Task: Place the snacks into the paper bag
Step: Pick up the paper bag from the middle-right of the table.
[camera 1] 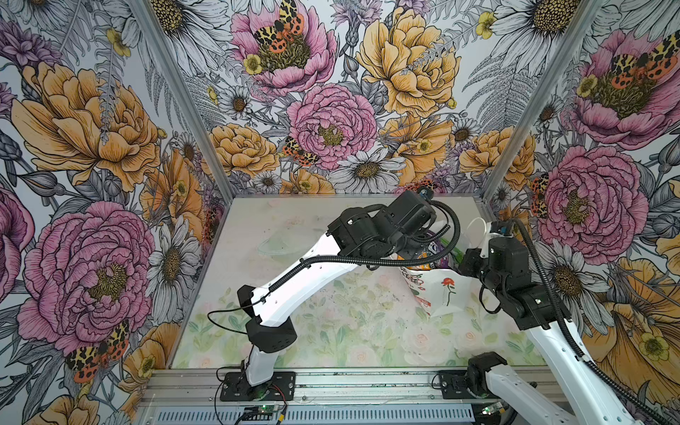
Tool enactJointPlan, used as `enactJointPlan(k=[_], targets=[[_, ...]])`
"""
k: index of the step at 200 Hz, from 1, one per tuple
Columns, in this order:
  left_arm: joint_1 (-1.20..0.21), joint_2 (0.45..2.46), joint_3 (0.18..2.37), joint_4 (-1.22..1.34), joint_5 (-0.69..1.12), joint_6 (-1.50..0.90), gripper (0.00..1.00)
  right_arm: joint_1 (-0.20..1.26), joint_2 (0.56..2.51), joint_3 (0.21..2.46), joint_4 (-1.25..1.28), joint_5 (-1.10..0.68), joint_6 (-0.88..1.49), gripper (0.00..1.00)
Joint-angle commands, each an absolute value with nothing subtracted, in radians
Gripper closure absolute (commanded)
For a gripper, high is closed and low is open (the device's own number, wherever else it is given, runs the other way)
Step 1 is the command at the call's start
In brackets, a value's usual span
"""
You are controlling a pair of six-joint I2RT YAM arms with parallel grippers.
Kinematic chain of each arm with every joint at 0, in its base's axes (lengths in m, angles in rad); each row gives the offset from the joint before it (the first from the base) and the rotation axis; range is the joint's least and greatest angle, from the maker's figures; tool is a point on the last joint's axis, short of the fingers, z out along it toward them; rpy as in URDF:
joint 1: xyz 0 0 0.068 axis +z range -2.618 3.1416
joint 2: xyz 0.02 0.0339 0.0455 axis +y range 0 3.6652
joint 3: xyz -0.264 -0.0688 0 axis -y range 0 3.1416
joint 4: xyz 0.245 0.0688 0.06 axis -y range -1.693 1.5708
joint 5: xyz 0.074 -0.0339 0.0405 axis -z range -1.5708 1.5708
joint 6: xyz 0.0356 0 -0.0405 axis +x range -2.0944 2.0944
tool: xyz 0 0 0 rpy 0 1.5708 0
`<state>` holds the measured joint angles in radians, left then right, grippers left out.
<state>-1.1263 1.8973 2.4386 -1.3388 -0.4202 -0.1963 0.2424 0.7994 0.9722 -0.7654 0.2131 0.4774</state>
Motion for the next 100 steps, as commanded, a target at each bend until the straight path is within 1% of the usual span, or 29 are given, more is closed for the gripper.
enactJointPlan(k=[1,36,69,81,100], targets=[[-1.114,1.850,2.369,-1.337,-0.519,-0.285,0.24,0.239,0.784,0.971,-0.712,0.203,0.483,1.00],[-1.089,1.831,2.289,-1.315,-0.506,-0.325,0.24,0.239,0.783,0.972,-0.712,0.201,0.483,1.00],[-1.076,1.831,2.230,-1.282,-0.486,-0.342,0.27,0.238,0.784,0.971,-0.712,0.199,0.482,1.00],[-1.068,1.830,2.214,-1.269,-0.487,-0.350,0.31,0.239,0.782,0.972,-0.712,0.200,0.483,1.00],[-1.062,1.830,2.199,-1.251,-0.483,-0.354,0.49,0.239,0.780,0.971,-0.712,0.199,0.482,1.00]])
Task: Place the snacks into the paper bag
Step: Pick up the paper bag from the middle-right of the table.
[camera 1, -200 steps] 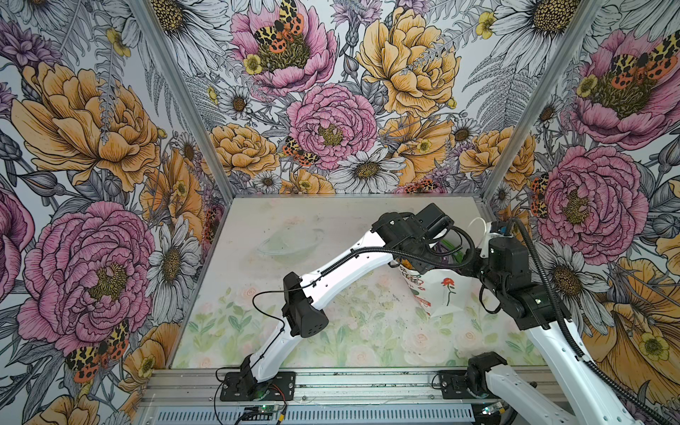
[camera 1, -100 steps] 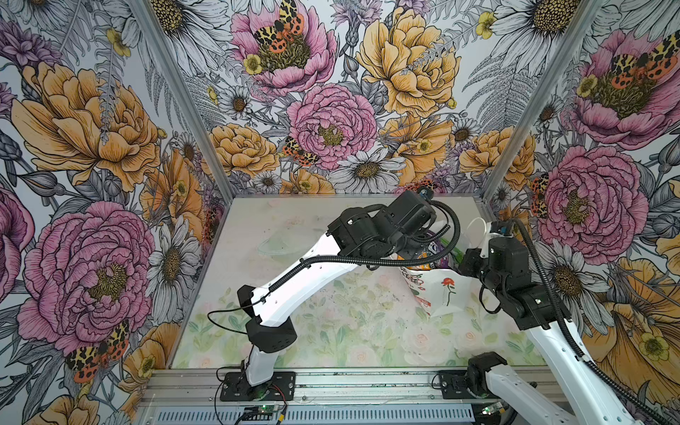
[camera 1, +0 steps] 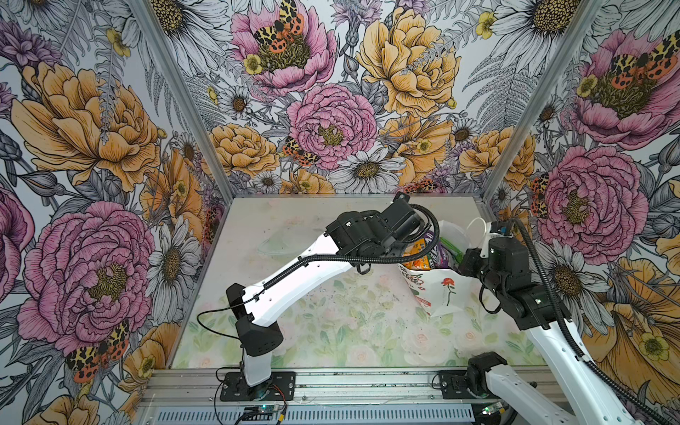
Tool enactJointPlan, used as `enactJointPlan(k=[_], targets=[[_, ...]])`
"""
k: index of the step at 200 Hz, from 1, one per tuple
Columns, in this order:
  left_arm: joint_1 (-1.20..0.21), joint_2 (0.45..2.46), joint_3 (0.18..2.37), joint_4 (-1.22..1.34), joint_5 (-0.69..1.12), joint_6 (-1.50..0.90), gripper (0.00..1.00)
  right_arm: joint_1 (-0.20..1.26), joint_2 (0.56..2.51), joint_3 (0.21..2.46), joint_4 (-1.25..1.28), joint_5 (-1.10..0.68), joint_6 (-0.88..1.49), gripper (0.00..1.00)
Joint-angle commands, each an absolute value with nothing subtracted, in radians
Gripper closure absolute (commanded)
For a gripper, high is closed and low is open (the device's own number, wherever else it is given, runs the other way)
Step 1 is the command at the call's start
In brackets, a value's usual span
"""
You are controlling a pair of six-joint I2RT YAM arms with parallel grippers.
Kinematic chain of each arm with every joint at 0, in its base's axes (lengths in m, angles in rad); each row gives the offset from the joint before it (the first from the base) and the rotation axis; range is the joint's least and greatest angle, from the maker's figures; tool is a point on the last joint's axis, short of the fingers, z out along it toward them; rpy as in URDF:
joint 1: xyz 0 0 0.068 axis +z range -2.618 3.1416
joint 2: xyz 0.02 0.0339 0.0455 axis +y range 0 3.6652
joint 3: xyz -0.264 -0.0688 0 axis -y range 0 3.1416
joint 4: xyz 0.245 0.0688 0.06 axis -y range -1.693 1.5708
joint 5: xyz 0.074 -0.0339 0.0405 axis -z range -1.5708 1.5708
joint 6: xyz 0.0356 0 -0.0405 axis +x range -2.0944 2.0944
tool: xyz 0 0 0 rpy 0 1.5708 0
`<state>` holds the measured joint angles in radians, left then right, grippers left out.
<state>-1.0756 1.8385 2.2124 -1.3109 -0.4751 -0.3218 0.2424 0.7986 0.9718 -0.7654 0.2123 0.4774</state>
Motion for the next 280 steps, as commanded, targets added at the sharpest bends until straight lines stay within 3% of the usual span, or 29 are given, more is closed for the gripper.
enactJointPlan(k=[1,49,69,133,141,147,172,203,234,256,280], targets=[[-1.062,1.830,2.198,-1.252,-0.483,-0.354,0.50,0.239,0.781,0.972,-0.712,0.199,0.482,1.00],[-1.061,1.847,2.199,-1.213,-0.414,-0.349,0.89,0.238,0.783,0.977,-0.713,0.200,0.479,1.00],[-1.056,1.830,2.173,-1.173,-0.391,-0.344,1.00,0.239,0.782,0.980,-0.714,0.198,0.480,1.00],[-1.039,1.750,2.093,-1.098,-0.362,-0.340,1.00,0.239,0.795,0.989,-0.713,0.192,0.488,1.00],[-1.040,1.745,2.083,-1.099,-0.372,-0.338,0.85,0.239,0.796,0.991,-0.713,0.190,0.488,1.00],[-1.043,1.735,2.073,-1.098,-0.387,-0.340,0.79,0.239,0.797,0.990,-0.713,0.191,0.488,1.00],[-1.047,1.708,2.026,-1.102,-0.426,-0.349,0.64,0.239,0.800,0.987,-0.713,0.195,0.486,1.00],[-1.046,1.693,1.969,-1.101,-0.416,-0.366,0.55,0.239,0.802,0.985,-0.713,0.198,0.485,1.00],[-1.052,1.730,1.972,-1.098,-0.345,-0.362,0.61,0.239,0.799,0.983,-0.713,0.198,0.484,1.00],[-1.049,1.745,1.988,-1.086,-0.341,-0.362,0.80,0.239,0.797,0.983,-0.713,0.195,0.484,1.00],[-1.038,1.722,1.995,-1.023,-0.329,-0.360,0.95,0.240,0.809,0.995,-0.713,0.170,0.483,1.00]])
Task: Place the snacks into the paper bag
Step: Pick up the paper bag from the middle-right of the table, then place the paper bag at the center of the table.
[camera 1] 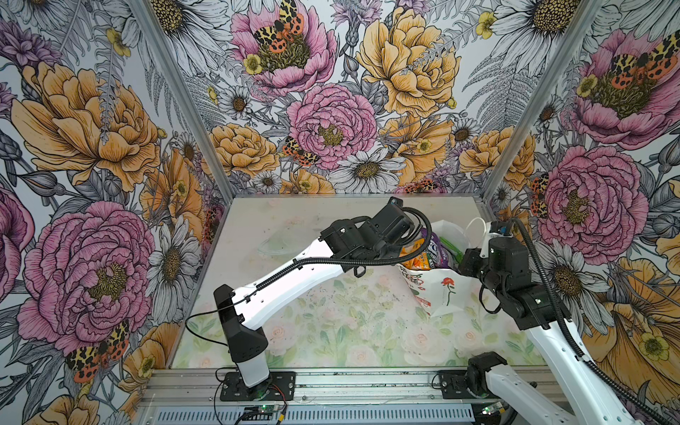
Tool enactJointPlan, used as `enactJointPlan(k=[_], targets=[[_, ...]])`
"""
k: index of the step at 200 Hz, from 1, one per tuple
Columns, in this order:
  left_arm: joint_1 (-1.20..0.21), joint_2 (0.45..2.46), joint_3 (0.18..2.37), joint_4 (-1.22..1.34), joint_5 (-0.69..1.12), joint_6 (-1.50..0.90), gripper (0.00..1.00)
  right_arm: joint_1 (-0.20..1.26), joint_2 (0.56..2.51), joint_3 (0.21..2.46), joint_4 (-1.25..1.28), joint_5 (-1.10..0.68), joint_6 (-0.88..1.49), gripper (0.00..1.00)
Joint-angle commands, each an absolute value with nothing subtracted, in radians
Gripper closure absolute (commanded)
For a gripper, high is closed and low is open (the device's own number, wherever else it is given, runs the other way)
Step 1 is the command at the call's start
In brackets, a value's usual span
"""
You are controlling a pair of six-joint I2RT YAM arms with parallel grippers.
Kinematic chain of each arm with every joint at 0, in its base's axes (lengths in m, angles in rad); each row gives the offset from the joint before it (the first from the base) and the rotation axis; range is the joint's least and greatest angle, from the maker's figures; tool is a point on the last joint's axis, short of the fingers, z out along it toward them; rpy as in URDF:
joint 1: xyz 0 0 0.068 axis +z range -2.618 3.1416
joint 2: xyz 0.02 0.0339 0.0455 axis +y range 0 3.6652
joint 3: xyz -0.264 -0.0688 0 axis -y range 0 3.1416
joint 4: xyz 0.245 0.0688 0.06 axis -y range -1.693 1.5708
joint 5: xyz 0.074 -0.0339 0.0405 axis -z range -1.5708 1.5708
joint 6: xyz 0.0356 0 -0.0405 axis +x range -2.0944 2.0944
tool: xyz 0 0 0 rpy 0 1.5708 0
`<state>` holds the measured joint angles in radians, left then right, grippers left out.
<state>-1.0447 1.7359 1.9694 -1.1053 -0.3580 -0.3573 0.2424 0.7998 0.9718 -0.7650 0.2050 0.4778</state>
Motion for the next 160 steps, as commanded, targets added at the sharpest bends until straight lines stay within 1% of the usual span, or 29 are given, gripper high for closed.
enactJointPlan(k=[1,8,29,40,50,63,84,108,160], targets=[[-1.038,1.720,1.994,-1.019,-0.328,-0.360,0.96,0.239,0.809,0.995,-0.713,0.167,0.483,1.00],[-1.033,1.706,1.990,-0.983,-0.319,-0.356,1.00,0.241,0.818,1.002,-0.713,0.145,0.485,1.00],[-1.003,1.644,1.909,-0.784,-0.231,-0.343,1.00,0.245,0.857,1.040,-0.714,0.068,0.501,1.00],[-0.972,1.629,1.893,-0.716,-0.152,-0.360,1.00,0.262,0.883,1.062,-0.713,0.057,0.509,1.00],[-0.950,1.622,1.902,-0.675,-0.124,-0.365,1.00,0.290,0.909,1.086,-0.713,0.064,0.516,1.00],[-0.931,1.623,1.928,-0.643,-0.117,-0.354,1.00,0.341,0.945,1.115,-0.713,0.080,0.527,1.00],[-0.895,1.640,1.979,-0.613,-0.047,-0.365,1.00,0.415,1.015,1.178,-0.713,0.111,0.547,1.00],[-0.869,1.661,2.017,-0.599,0.013,-0.378,1.00,0.469,1.086,1.246,-0.709,0.165,0.569,1.00],[-0.768,1.622,1.945,-0.526,0.034,-0.416,1.00,0.583,1.256,1.348,-0.621,0.208,0.608,1.00]])
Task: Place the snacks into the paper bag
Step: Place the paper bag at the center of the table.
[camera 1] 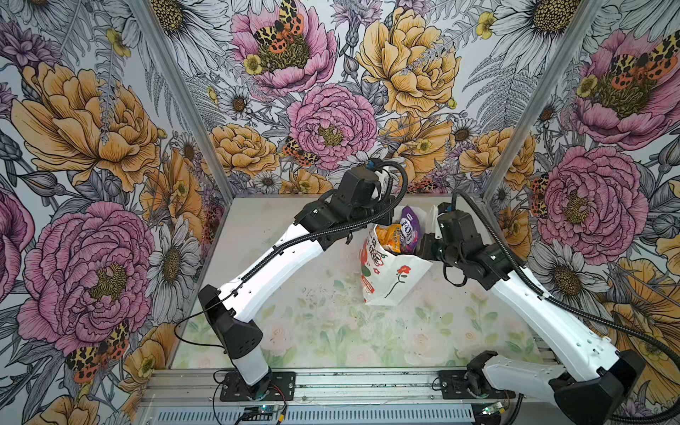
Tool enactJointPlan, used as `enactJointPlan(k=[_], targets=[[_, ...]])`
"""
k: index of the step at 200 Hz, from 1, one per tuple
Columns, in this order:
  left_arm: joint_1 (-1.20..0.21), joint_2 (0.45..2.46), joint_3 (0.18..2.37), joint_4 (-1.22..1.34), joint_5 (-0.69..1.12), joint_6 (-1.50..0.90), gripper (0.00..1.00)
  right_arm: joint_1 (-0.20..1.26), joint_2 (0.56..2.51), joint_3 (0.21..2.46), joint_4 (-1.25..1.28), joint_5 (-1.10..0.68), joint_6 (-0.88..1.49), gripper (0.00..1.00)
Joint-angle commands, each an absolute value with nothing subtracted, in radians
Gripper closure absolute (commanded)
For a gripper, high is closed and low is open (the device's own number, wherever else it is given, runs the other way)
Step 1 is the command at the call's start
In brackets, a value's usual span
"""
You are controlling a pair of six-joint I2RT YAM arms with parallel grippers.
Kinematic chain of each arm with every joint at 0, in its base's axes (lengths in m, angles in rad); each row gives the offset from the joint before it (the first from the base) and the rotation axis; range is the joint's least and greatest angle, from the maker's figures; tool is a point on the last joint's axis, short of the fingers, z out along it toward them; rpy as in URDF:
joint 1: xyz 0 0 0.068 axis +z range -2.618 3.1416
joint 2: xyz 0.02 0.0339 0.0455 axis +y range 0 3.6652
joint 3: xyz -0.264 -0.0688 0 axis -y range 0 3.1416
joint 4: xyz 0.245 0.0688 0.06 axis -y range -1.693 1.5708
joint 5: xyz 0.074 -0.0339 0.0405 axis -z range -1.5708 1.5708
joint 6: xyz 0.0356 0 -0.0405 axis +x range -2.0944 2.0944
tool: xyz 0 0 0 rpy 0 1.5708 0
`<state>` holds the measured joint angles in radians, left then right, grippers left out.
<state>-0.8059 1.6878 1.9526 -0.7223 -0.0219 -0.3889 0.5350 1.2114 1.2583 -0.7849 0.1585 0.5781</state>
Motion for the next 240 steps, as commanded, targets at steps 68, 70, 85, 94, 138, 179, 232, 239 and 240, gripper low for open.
enactJointPlan(k=[68,70,85,94,138,179,232,239,240], targets=[[-0.683,1.502,1.631,-0.427,0.041,-0.483,1.00,0.647,1.457,1.388,-0.555,0.225,0.613,1.00],[-0.683,1.496,1.621,-0.425,0.037,-0.484,1.00,0.647,1.460,1.389,-0.555,0.226,0.612,1.00],[-0.682,1.451,1.567,-0.410,-0.003,-0.493,1.00,0.647,1.475,1.394,-0.555,0.233,0.604,1.00],[-0.681,1.421,1.543,-0.393,-0.018,-0.495,1.00,0.647,1.479,1.400,-0.556,0.233,0.600,1.00],[-0.647,1.400,1.531,-0.380,0.001,-0.500,1.00,0.645,1.456,1.412,-0.555,0.246,0.583,1.00],[-0.672,1.429,1.550,-0.410,0.008,-0.475,0.98,0.635,1.428,1.388,-0.555,0.257,0.581,1.00],[-0.647,1.426,1.525,-0.420,-0.006,-0.502,0.87,0.637,1.419,1.358,-0.555,0.218,0.575,1.00],[-0.647,1.422,1.522,-0.419,-0.006,-0.500,0.83,0.638,1.424,1.363,-0.555,0.199,0.567,1.00],[-0.647,1.421,1.522,-0.420,-0.007,-0.500,0.83,0.638,1.425,1.363,-0.555,0.197,0.567,1.00]])
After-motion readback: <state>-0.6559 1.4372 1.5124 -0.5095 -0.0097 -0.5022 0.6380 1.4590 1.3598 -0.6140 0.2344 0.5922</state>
